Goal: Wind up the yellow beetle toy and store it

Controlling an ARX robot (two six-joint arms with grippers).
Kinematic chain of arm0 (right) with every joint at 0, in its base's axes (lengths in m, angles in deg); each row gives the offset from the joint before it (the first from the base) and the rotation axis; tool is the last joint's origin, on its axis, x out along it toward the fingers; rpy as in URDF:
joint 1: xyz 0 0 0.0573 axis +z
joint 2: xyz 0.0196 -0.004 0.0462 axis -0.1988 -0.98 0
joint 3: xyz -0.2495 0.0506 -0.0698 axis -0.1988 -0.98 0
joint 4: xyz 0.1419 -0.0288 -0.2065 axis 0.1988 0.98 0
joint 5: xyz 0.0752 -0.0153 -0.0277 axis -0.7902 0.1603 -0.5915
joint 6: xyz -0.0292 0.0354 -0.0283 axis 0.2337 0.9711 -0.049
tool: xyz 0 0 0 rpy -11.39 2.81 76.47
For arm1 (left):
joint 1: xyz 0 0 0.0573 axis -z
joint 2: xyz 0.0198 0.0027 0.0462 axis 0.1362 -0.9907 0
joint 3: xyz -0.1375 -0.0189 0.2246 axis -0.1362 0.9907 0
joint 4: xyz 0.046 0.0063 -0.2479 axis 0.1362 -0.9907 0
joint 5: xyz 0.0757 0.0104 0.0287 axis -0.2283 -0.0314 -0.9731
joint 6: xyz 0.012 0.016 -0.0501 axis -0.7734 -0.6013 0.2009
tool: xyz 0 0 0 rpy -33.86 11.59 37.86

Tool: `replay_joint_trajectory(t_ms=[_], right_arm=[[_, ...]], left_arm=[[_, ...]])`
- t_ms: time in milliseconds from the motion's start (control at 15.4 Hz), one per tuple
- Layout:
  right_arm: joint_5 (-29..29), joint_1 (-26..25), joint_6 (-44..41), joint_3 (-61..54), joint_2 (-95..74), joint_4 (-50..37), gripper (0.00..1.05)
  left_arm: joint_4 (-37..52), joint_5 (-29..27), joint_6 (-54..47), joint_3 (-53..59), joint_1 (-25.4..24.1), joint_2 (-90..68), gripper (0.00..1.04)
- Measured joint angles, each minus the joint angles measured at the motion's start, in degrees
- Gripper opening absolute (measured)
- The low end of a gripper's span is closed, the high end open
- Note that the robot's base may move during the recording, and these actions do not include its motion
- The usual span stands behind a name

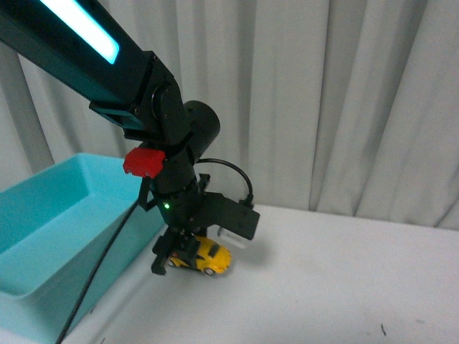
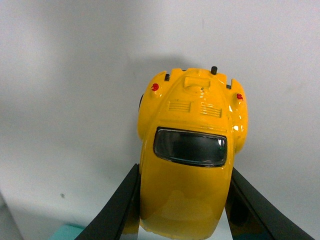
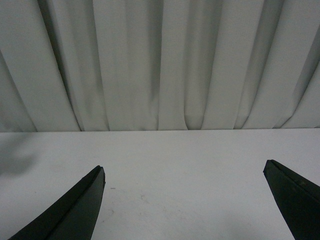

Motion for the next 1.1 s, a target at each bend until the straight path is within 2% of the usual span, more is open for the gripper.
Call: replay_joint_trajectory(t_ms=[65,130,194,259,454,583,778,843,1102], right_arm=[[0.00,0.00,0.02,0.00,0.00,0.00,0.98],[0.00,0.00,0.02,0.00,0.00,0.02,0.98],[0.02,0.00,0.02,0.00,0.00,0.00,0.98],[0.00,0.00,0.02,0.00,0.00,0.02,0.98],[0.00,0.00,0.02,0.00,0.00,0.00,0.98],[0.00,0.00,0.02,0.00,0.00,0.00,0.98],[0.00,0.00,0.02,0.00,0.00,0.00,0.98],[0.00,0.00,0.00,0.00,0.00,-0.02,0.98],[0.00,0.00,0.02,0.00,0.00,0.00,0.98]], left_arm=[[-0.59,2.99,1.53,0.00,0.42,2.03,0.41],[-1.68,10.16,5.68,-0.74,0.61,7.50,0.41],[-0.79,16.00,11.04,-2.05,-1.22,13.27,0.41],[1.01,19.85,17.49,-3.41,-5.40,17.68,0.41],[6.82,20.59,28.79,-2.67,-14.82,20.33,0.41],[11.02,15.58,37.64,1.46,-21.31,20.04,0.41],[14.25,5.29,42.42,5.07,-25.27,18.69,0.41],[14.49,2.16,43.12,6.71,-25.62,17.68,0.41],[17.99,-4.39,45.68,9.53,-26.05,13.42,0.41]])
